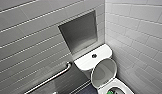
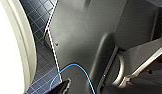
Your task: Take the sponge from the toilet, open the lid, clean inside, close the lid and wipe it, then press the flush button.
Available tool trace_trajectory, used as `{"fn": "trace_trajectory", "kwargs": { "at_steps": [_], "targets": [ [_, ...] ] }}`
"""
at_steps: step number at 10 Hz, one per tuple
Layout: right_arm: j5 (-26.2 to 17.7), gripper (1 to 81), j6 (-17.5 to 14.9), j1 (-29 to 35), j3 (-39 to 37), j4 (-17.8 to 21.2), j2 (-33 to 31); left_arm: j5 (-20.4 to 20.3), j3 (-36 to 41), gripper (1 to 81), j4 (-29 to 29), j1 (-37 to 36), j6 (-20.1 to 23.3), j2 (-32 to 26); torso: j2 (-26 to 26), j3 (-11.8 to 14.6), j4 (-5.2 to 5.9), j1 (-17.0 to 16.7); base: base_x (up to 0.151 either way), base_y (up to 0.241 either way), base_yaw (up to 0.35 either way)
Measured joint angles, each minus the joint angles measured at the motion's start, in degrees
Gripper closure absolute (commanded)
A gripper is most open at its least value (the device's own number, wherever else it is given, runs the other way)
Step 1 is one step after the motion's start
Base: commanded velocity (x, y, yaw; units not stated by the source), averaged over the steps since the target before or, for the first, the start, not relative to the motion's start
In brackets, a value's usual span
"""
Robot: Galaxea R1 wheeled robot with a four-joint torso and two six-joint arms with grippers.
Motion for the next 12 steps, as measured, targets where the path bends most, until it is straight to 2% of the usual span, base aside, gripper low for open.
{"fn": "trace_trajectory", "kwargs": {
  "at_steps": [2, 5, 7, 9, 12],
  "targets": [
    [-0.3, 81.1, 0.0, -2.4, 0.4, -0.6, -0.6, 0.0, 0.0, 1.0, 0.0, 0.1, 0.0, 0.0, 0.0, 0.0, 0.00, 0.0, 0.000, 0.000, 0.000],
    [5.2, 81.1, 0.0, -5.2, -4.4, -1.3, -0.7, 0.0, 0.0, 1.0, 0.0, 0.1, 0.0, -0.2, 0.0, 0.0, 0.00, 0.0, 0.000, 0.000, 0.000],
    [6.8, 81.1, 0.0, -5.5, -4.6, -1.3, -1.6, 0.0, 0.0, 1.0, 0.0, 0.1, 0.0, -0.2, 0.0, 0.0, 0.00, 0.0, 0.000, 0.000, 0.000],
    [6.6, 81.1, 0.0, -6.1, -1.6, -1.4, -5.3, 0.0, 0.0, 1.0, 0.0, 0.1, 0.0, -0.1, 0.0, 0.0, 0.00, 0.0, 0.000, 0.000, 0.000],
    [3.3, 81.1, 0.0, -8.3, 8.4, -2.6, -13.0, 0.0, 0.1, 1.0, 0.0, 0.1, 0.0, -0.2, 0.0, 0.0, 0.00, 0.0, 0.000, 0.000, 0.000]
  ]
}}
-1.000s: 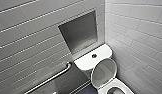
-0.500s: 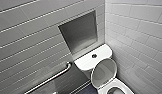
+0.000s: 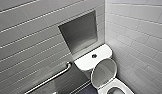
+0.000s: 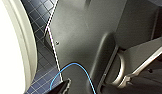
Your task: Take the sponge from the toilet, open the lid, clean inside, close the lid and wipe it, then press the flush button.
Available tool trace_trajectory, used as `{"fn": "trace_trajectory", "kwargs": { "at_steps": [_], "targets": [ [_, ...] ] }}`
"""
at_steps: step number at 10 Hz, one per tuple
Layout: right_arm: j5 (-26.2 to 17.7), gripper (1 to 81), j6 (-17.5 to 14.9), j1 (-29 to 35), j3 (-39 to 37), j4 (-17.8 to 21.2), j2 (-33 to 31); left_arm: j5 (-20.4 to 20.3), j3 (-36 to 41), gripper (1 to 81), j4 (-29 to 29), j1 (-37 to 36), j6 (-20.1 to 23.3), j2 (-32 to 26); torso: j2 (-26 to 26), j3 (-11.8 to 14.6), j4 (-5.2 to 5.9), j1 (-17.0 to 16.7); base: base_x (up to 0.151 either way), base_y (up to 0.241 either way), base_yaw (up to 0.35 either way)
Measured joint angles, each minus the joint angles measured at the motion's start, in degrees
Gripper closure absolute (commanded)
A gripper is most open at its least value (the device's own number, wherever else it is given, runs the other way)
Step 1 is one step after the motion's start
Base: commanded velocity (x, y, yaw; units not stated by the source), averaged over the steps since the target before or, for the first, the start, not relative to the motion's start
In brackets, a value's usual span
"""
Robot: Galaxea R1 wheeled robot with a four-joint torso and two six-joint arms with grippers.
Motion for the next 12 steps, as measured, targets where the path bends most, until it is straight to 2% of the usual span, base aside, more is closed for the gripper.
{"fn": "trace_trajectory", "kwargs": {
  "at_steps": [3, 7, 10, 12],
  "targets": [
    [0.9, 81.1, 0.0, -6.9, 3.6, -2.3, -4.5, 0.0, 0.0, 1.0, 0.0, 0.0, 0.0, -0.2, 0.0, 0.0, 0.00, 0.0, 0.000, 0.000, 0.000],
    [7.7, 81.1, -0.1, -12.5, 2.5, -3.0, -10.4, 0.0, 0.0, 1.0, 0.0, 0.0, 0.0, -0.2, 0.0, 0.0, 0.00, 0.0, 0.000, 0.000, 0.000],
    [9.4, 81.1, 0.0, -11.5, 7.1, -3.0, -15.9, 0.0, 0.0, 1.0, 0.0, 0.0, 0.0, -0.1, 0.0, 0.0, 0.02, 0.0, 0.000, 0.000, 0.000],
    [6.5, 81.1, 0.0, -6.8, 13.1, -3.6, -16.4, 0.0, 0.0, 1.0, 0.0, 0.0, 0.0, -0.1, 0.0, 0.0, 0.02, 0.0, 0.000, 0.000, 0.000]
  ]
}}
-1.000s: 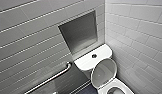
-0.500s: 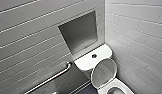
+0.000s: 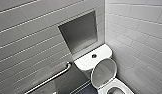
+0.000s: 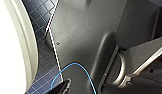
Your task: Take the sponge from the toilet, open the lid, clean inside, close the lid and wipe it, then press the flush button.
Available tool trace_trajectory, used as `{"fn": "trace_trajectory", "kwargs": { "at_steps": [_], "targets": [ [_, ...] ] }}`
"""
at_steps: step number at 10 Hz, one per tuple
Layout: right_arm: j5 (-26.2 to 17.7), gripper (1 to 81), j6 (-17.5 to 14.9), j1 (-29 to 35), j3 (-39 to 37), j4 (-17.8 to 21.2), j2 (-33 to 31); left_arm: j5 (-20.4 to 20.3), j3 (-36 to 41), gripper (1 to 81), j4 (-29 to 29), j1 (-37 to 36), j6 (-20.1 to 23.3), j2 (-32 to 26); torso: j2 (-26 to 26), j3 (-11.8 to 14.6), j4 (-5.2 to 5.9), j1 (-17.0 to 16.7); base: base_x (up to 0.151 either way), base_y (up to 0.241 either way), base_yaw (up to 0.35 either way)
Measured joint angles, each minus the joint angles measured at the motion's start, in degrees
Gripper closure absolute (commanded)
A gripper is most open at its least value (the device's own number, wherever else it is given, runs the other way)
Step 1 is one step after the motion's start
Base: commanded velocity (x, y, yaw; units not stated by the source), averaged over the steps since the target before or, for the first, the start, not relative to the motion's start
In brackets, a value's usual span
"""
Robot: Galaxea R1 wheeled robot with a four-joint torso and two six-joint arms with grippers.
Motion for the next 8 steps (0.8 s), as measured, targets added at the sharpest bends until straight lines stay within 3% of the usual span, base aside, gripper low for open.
{"fn": "trace_trajectory", "kwargs": {
  "at_steps": [5, 8],
  "targets": [
    [-19.6, 81.1, 0.0, 18.2, 5.5, -1.8, 10.9, 0.0, 0.0, 1.0, 0.0, 0.1, 0.0, 0.0, 0.0, 0.0, -0.02, 0.0, 0.000, 0.000, 0.000],
    [-22.8, 81.1, 0.0, 20.3, 0.4, -1.6, 19.8, 0.0, 0.0, 1.0, 0.0, 0.1, 0.0, -0.1, 0.0, 0.0, 0.00, 0.0, 0.000, 0.000, 0.000]
  ]
}}
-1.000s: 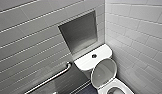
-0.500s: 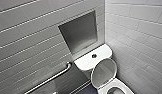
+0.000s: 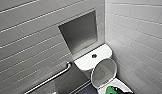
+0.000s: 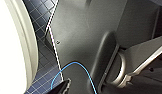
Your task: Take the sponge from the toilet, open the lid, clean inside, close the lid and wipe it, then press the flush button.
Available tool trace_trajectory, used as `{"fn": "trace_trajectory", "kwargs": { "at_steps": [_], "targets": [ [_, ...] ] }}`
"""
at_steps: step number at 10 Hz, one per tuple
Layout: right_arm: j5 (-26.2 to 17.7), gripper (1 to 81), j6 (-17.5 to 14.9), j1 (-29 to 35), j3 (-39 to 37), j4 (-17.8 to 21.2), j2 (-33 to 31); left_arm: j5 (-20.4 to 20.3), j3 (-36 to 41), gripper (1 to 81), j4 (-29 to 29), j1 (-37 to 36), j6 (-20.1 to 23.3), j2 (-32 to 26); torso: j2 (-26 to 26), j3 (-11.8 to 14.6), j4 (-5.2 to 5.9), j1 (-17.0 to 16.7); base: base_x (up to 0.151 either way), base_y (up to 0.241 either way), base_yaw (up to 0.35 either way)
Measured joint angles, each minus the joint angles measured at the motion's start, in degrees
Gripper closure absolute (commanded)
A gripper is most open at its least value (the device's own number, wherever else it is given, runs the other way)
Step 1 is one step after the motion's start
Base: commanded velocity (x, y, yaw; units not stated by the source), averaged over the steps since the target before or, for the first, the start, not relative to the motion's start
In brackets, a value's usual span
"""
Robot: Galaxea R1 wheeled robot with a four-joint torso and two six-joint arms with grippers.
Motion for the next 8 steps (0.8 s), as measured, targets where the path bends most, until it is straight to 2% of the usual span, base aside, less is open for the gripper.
{"fn": "trace_trajectory", "kwargs": {
  "at_steps": [2, 4, 8],
  "targets": [
    [-1.7, 81.1, 0.0, 1.7, -11.1, 0.2, 5.4, 0.0, 0.0, 1.0, 0.0, 0.0, 0.0, -0.4, 0.0, 0.0, 0.00, 0.0, 0.000, 0.000, 0.000],
    [-1.5, 81.1, -0.5, 2.3, -22.4, 1.0, 12.9, 0.0, 0.0, 1.0, -0.2, 0.0, 0.0, -0.9, 0.0, 0.0, 0.00, 0.0, 0.000, 0.000, 0.000],
    [0.6, 81.1, -3.9, 4.4, -39.8, 7.5, 21.2, 0.0, 0.0, 1.0, -0.2, 0.1, 0.0, -0.9, 0.0, 0.0, -0.02, 0.0, 0.000, 0.000, 0.000]
  ]
}}
